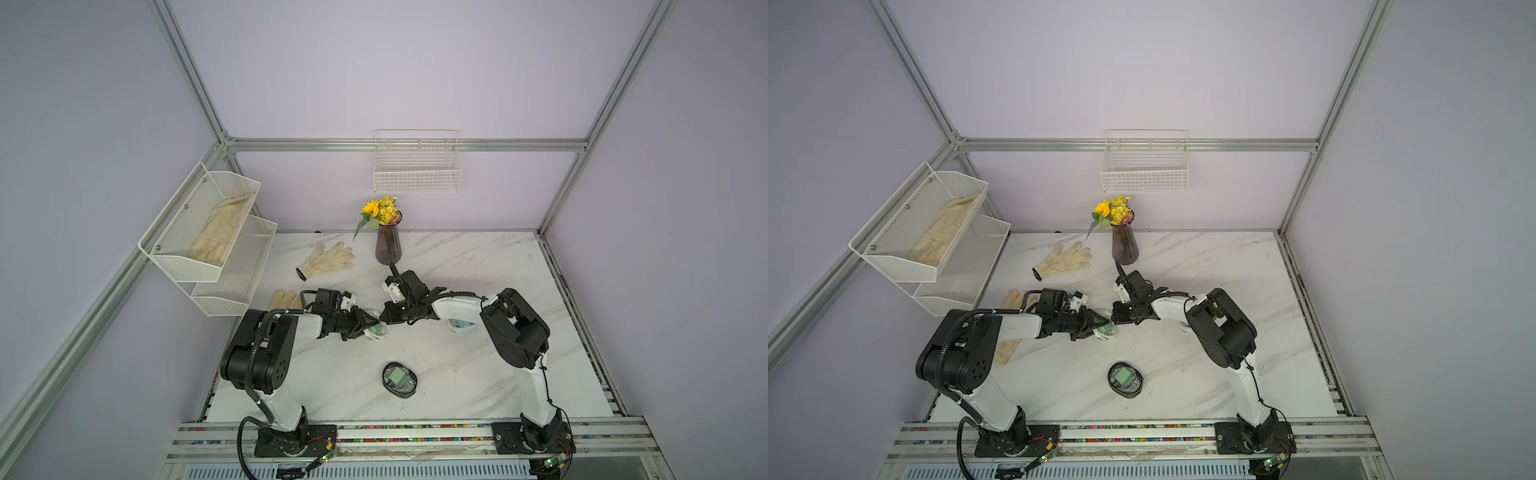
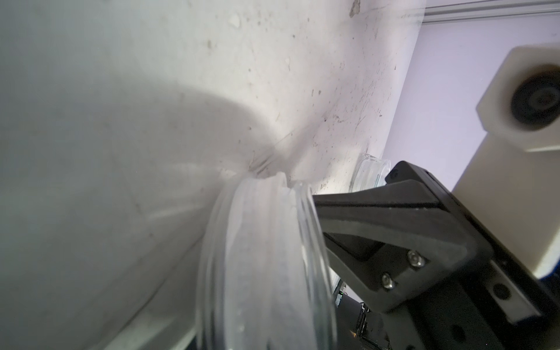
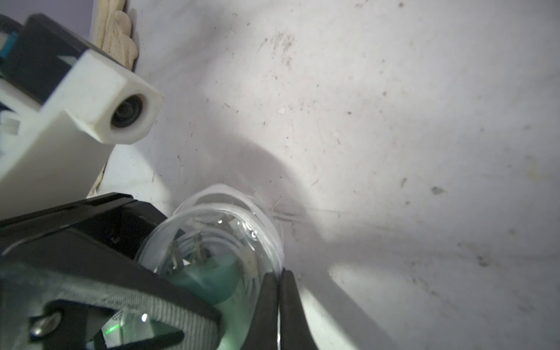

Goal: Pack away charging kits
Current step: Pick up the storage bag at the center of the board, then zip the zipper on the storage bag.

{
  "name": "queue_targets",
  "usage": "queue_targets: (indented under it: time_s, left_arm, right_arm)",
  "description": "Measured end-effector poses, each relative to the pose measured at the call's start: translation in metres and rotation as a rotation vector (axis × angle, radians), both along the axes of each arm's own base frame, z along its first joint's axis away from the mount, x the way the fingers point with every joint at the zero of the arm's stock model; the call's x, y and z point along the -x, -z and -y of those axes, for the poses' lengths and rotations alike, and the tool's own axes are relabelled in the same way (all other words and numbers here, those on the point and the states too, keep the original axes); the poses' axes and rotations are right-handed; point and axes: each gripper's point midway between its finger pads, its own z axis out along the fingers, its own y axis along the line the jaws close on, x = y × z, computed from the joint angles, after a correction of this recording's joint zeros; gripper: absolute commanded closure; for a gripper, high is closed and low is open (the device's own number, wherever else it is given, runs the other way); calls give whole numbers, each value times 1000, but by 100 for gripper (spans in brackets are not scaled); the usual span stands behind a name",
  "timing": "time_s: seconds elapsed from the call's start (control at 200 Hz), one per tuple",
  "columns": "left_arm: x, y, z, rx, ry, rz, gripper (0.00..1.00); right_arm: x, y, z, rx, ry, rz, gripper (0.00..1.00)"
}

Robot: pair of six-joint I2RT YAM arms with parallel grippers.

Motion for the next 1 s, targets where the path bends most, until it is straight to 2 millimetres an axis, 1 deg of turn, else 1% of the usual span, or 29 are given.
queue_targets:
  time_s: [0.04, 0.115, 0.19, 0.24, 0.31, 0.37, 0.46, 0.5, 0.555, 0.59, 0.725, 0.855, 1.0]
  left_arm:
    - [0, -1, -1, 2, -9, 4, 78]
    - [0, -5, -3, 1, -43, -1, 77]
    - [-4, -13, -6, -3, -84, 3, 77]
    - [-7, -23, -9, -2, -115, 18, 77]
    - [-11, -41, -12, 6, -159, 42, 76]
    - [-14, -59, -14, 18, -197, 70, 76]
    - [-14, -84, -19, 28, -248, 101, 77]
    - [-14, -93, -21, 31, -267, 108, 77]
    - [-15, -106, -22, 34, -289, 117, 77]
    - [-16, -114, -21, 36, -296, 124, 76]
    - [-19, -141, -16, 52, -322, 139, 74]
    - [-17, -157, -9, 71, -331, 139, 74]
    - [-13, -163, -5, 78, -339, 116, 73]
  right_arm:
    - [-1, -5, 2, 7, 8, 12, 78]
    - [-2, -21, 8, 10, 24, 46, 76]
    - [1, -50, 15, -9, 41, 94, 75]
    - [5, -75, 20, -37, 48, 137, 75]
    - [15, -110, 27, -76, 57, 198, 75]
    - [28, -139, 30, -116, 51, 251, 75]
    - [52, -170, 25, -176, 16, 310, 74]
    - [61, -179, 23, -198, 1, 327, 72]
    - [74, -187, 19, -223, -26, 342, 69]
    - [79, -191, 18, -236, -35, 352, 69]
    - [81, -201, 14, -263, -51, 386, 68]
    - [81, -198, 8, -258, -70, 403, 69]
    - [81, -188, 2, -240, -85, 404, 68]
